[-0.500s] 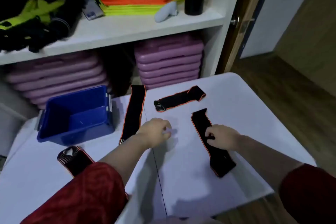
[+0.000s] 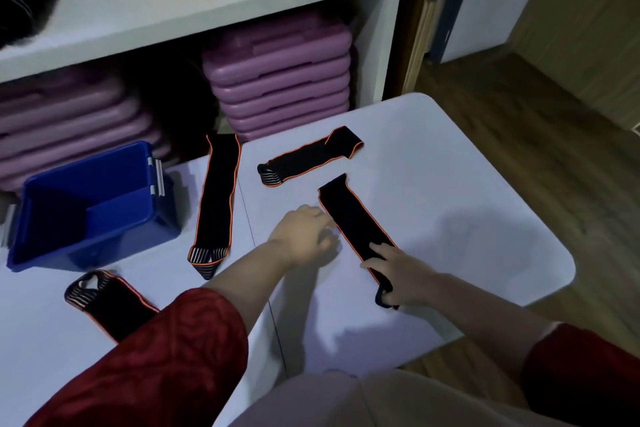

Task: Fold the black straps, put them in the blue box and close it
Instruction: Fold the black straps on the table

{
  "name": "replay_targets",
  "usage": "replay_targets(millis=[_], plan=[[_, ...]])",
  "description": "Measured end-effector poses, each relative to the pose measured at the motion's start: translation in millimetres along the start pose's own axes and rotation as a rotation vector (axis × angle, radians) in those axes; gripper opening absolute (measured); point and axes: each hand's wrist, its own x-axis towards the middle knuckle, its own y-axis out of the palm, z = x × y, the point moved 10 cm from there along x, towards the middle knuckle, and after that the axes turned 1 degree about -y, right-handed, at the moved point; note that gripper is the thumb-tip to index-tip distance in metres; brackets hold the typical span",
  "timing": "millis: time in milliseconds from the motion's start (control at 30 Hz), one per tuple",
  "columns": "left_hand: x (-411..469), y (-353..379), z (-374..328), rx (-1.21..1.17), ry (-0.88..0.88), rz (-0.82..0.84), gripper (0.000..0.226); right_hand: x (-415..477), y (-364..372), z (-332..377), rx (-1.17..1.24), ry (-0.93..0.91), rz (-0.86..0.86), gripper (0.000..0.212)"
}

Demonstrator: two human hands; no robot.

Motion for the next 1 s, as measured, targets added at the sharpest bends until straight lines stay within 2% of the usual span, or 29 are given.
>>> replay_targets(millis=[133, 367, 500, 600, 700, 833, 1000], plan=[[8, 10, -5, 0.108, 0.047, 0.03, 0.043, 0, -13, 2, 0.021, -0.088, 0.004, 0.067], [11, 29, 0, 0.064, -0.003, 0.038, 0.055, 18, -24, 26, 0.088, -0.158, 0.134, 0.06], [11, 56, 23, 0.156, -0.081, 0.189, 0.069, 25, -25, 32, 0.088, -0.174, 0.245, 0.061], [5, 70, 33, 0.184, -0.128, 0.267, 0.068, 23, -37, 27, 0.055, -0.192, 0.26, 0.057], [2, 69, 35, 0.115, -0.166, 0.215, 0.066, 21, -54, 20, 0.039, -0.219, 0.238, 0.054], [2, 63, 31, 0.139, -0.196, 0.17, 0.063, 21, -67, 8, 0.053, -0.206, 0.187, 0.048], [-2, 60, 22, 0.172, -0.304, 0.226, 0.053, 24, -67, 6, 0.062, -0.188, 0.119, 0.036]])
